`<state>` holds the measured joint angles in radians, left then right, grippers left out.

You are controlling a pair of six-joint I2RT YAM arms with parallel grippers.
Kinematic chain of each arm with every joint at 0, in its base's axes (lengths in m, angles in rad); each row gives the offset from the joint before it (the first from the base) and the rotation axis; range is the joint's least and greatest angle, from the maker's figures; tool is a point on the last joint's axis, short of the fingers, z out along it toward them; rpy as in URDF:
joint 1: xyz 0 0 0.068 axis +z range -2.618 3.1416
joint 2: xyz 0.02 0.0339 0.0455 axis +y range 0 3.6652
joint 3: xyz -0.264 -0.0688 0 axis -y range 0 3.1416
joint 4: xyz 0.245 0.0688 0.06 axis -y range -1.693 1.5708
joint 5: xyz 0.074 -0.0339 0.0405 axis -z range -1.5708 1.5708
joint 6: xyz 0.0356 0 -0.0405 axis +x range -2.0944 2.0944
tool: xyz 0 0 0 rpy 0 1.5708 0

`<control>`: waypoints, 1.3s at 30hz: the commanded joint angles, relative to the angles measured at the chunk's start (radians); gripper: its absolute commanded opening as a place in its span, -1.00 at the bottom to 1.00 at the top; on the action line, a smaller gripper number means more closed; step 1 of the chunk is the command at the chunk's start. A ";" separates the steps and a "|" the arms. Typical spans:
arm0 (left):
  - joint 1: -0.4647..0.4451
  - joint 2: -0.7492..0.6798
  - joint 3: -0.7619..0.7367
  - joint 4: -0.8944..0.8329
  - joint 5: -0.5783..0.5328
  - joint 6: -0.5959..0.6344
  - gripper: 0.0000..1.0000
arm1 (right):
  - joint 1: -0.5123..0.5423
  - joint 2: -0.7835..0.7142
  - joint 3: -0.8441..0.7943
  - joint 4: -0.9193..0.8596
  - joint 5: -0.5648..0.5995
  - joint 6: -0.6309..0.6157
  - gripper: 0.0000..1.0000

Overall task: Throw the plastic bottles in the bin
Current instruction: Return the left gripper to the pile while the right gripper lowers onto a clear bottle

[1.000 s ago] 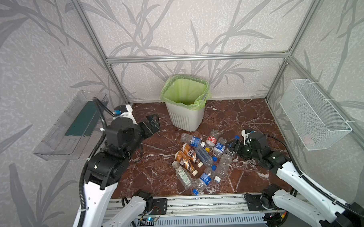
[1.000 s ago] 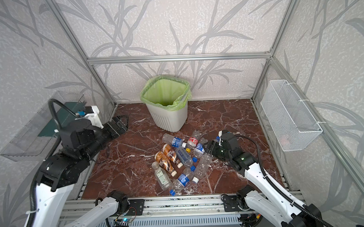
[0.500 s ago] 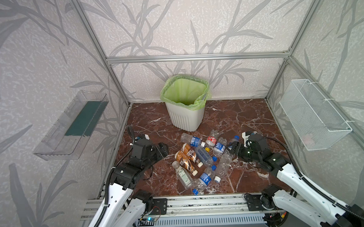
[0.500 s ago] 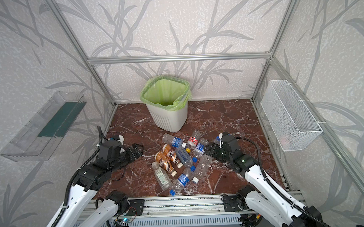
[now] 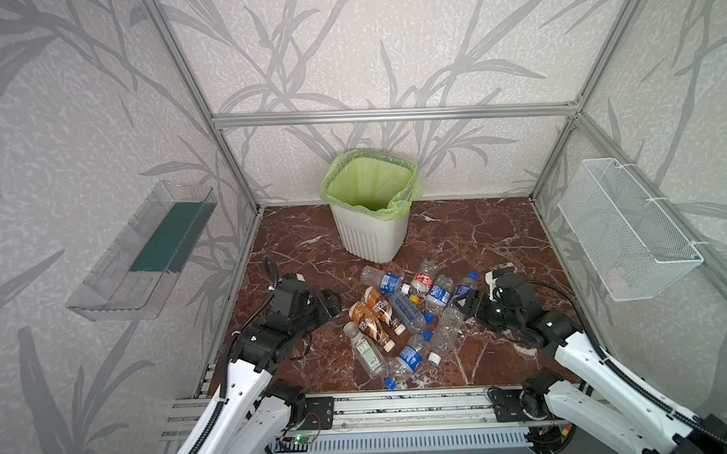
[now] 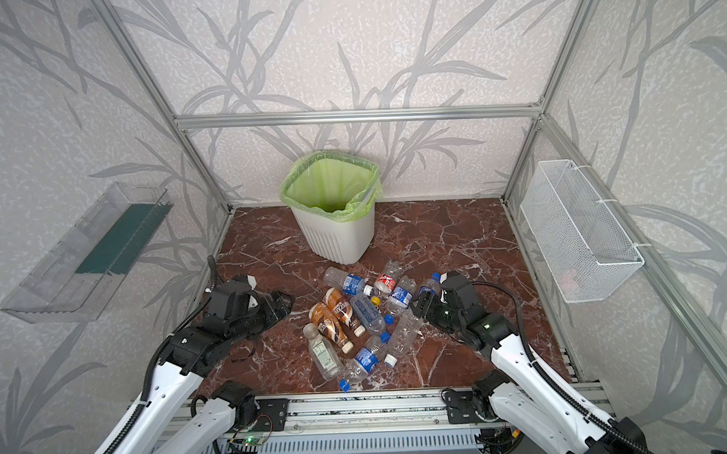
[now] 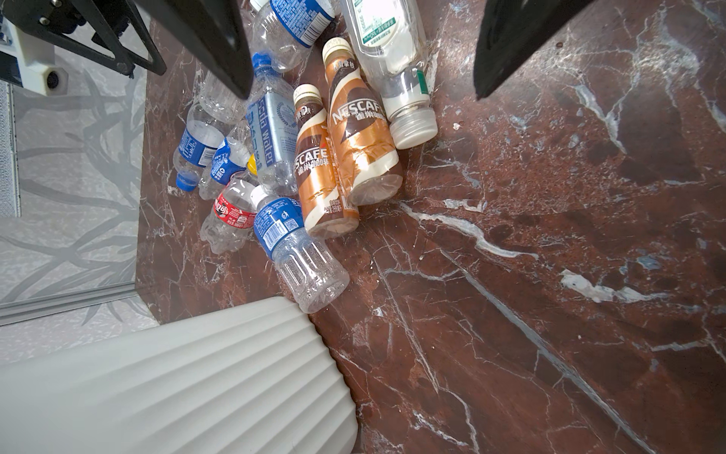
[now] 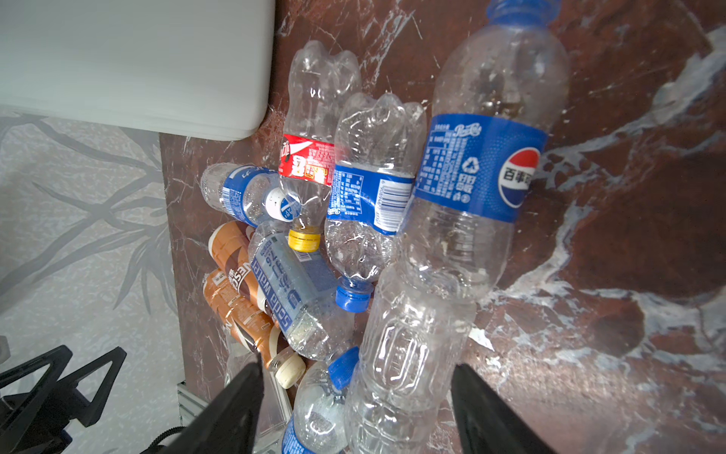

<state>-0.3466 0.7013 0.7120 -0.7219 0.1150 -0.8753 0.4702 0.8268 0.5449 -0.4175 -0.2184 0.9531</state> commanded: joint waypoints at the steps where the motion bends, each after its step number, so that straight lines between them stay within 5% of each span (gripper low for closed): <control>1: -0.001 -0.002 -0.019 0.010 0.002 -0.009 0.74 | 0.016 0.010 -0.010 -0.023 0.011 0.014 0.51; 11: -0.001 -0.016 -0.045 0.015 0.006 -0.007 0.74 | 0.118 0.051 -0.041 0.010 0.065 0.085 0.71; 39: 0.000 -0.013 -0.055 0.030 0.000 0.007 0.74 | 0.207 0.221 -0.148 0.262 0.096 0.230 0.61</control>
<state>-0.3466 0.6838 0.6655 -0.7021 0.1246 -0.8742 0.6708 1.0306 0.4129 -0.2134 -0.1310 1.1610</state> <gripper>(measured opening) 0.868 0.806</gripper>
